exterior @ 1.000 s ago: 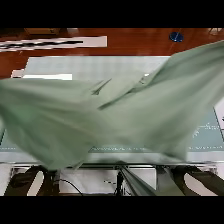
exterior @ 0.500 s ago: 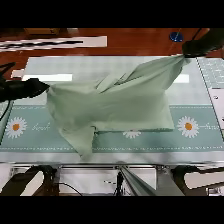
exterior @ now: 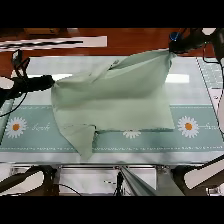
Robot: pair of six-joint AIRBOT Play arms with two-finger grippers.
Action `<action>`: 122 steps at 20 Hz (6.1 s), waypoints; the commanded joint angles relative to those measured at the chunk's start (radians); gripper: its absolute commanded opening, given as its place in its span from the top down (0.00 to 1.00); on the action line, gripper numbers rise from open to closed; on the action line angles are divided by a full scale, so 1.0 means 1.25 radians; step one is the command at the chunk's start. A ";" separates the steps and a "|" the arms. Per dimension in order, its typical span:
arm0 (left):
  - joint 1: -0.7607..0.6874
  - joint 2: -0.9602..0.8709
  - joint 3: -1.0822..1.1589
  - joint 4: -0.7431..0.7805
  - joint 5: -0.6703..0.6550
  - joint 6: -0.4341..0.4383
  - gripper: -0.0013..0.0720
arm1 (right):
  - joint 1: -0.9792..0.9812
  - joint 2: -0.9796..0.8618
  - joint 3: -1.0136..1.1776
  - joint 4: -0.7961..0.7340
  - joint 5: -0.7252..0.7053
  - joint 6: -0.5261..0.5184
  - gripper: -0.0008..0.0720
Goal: Fold the shirts.
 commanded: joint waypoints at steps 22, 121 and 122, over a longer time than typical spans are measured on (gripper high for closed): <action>0.414 0.210 -0.393 -0.047 -0.545 0.154 0.15 | -0.475 0.355 -0.587 0.329 0.246 -0.174 0.33; 0.212 0.506 0.336 0.029 -0.921 -0.187 0.96 | -0.189 0.895 -0.526 0.045 0.506 0.044 0.96; 0.190 0.504 0.240 0.031 -0.854 -0.172 0.96 | -0.189 0.869 -0.580 0.042 0.436 0.044 0.96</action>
